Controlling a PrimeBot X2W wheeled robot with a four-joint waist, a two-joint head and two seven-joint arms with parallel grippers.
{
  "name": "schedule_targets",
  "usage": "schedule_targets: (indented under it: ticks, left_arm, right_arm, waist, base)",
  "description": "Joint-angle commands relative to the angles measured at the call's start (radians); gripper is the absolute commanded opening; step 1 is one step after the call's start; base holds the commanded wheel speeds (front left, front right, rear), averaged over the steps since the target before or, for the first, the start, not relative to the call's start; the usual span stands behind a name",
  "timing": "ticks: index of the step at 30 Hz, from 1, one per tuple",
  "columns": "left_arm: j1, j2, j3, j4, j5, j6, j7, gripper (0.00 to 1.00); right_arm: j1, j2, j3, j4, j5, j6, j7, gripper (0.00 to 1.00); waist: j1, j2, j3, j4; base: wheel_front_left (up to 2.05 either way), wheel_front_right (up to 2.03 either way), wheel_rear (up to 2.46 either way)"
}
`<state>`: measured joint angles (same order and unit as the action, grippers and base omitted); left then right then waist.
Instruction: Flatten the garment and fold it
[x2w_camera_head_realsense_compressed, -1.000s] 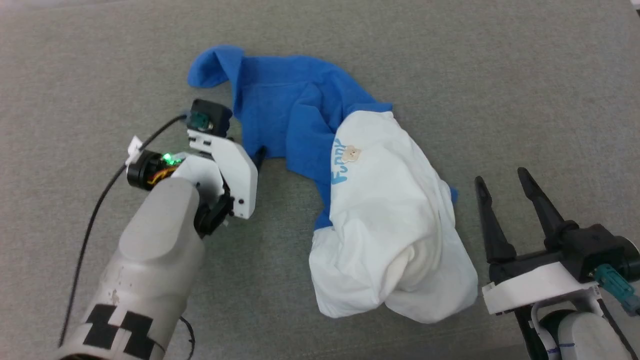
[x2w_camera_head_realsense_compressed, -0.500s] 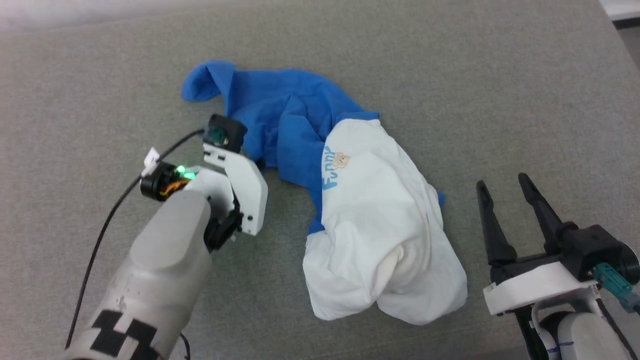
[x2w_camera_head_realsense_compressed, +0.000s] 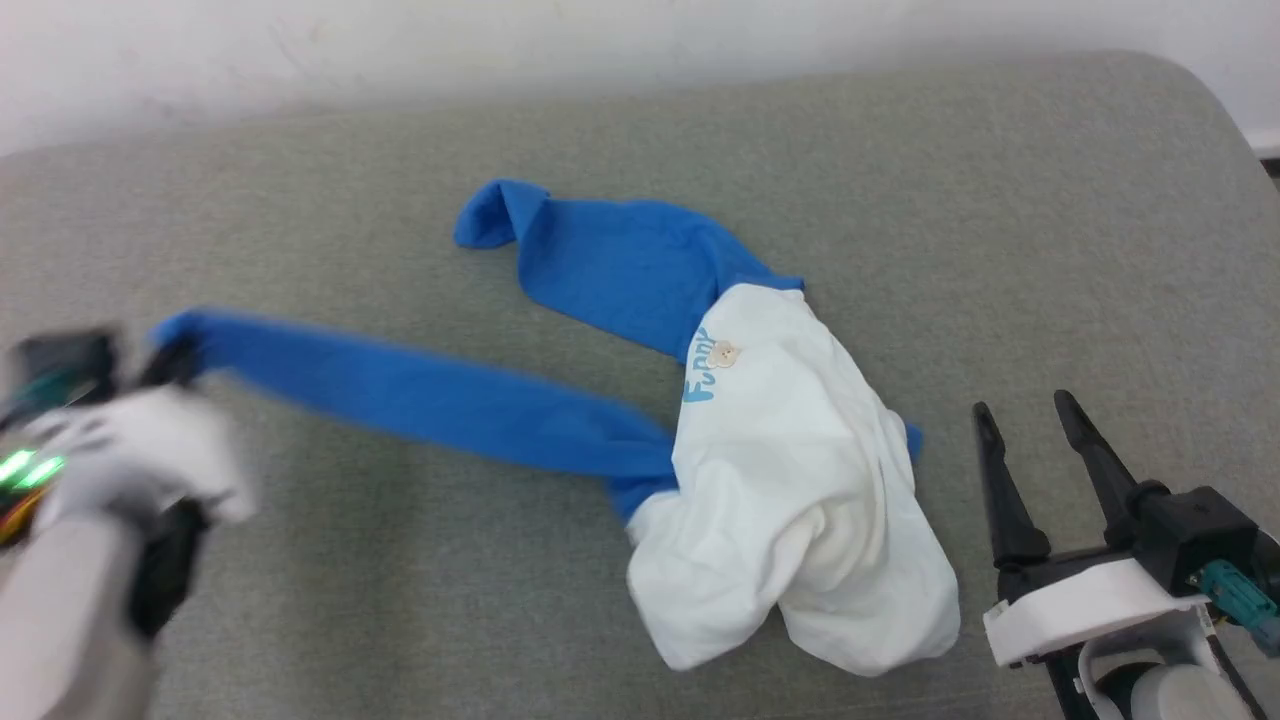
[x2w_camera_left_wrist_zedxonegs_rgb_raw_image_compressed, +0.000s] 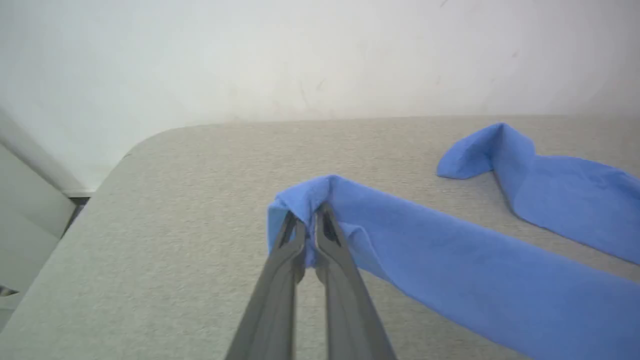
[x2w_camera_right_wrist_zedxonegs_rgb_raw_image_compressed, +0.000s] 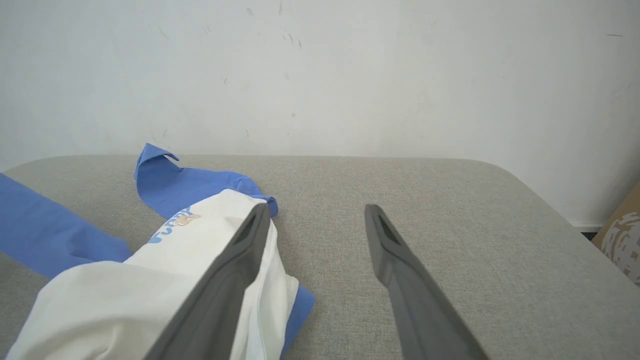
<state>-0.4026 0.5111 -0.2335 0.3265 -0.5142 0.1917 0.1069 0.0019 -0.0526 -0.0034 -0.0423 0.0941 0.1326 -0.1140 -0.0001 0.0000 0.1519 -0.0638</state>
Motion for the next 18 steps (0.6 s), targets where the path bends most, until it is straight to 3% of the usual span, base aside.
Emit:
schedule_targets:
  ticks: [1,4,8,11,14,15,16,18]
  left_arm:
    - [0.057,0.027,0.030,-0.023,-0.015,0.027,0.005,0.00]
    - [0.206,0.079,0.128,-0.097,-0.060,0.099,0.019,0.00]
    - [0.383,0.093,0.224,-0.148,-0.105,0.185,0.037,0.00]
    - [0.477,0.080,0.272,-0.131,-0.145,0.207,0.040,0.00]
    - [0.519,0.045,0.286,-0.100,-0.180,0.189,0.018,0.03]
    - [0.522,0.029,0.284,-0.091,-0.190,0.178,0.007,0.33]
    - [0.521,0.013,0.280,-0.086,-0.197,0.166,-0.008,1.00]
    - [0.513,-0.011,0.266,-0.080,-0.194,0.143,-0.052,1.00]
  right_arm:
    - [0.008,0.002,-0.002,-0.006,0.004,-0.002,0.003,1.00]
    - [0.014,0.002,-0.002,-0.010,0.005,-0.002,0.005,1.00]
    - [0.019,0.002,-0.003,-0.009,0.008,-0.002,0.006,1.00]
    - [0.021,0.002,-0.001,-0.008,0.009,-0.002,0.008,1.00]
    - [0.021,0.002,0.000,-0.005,0.008,-0.002,0.011,1.00]
    - [0.022,0.002,-0.001,-0.004,0.006,-0.002,0.012,1.00]
    - [0.024,0.002,-0.004,-0.004,0.004,-0.002,0.014,1.00]
    - [0.031,0.002,-0.009,-0.005,0.000,-0.002,0.018,1.00]
  waist:
    - [0.0001,0.0000,-0.016,0.017]
    - [0.0001,0.0000,-0.019,0.019]
    - [0.0001,0.0000,-0.020,0.019]
    - [0.0001,0.0000,-0.020,0.016]
    - [0.0001,0.0000,-0.026,0.011]
    - [0.0001,0.0000,-0.030,0.010]
    - [0.0001,0.0000,-0.034,0.009]
    - [0.0001,0.0000,-0.048,0.010]
  base:
    - [0.00,0.00,0.00]
    - [0.00,0.00,0.00]
    - [0.00,0.00,0.00]
    - [0.00,0.00,0.00]
    - [0.00,0.00,0.00]
    - [0.00,0.00,0.00]
    - [0.00,0.00,0.00]
    - [0.00,0.00,0.00]
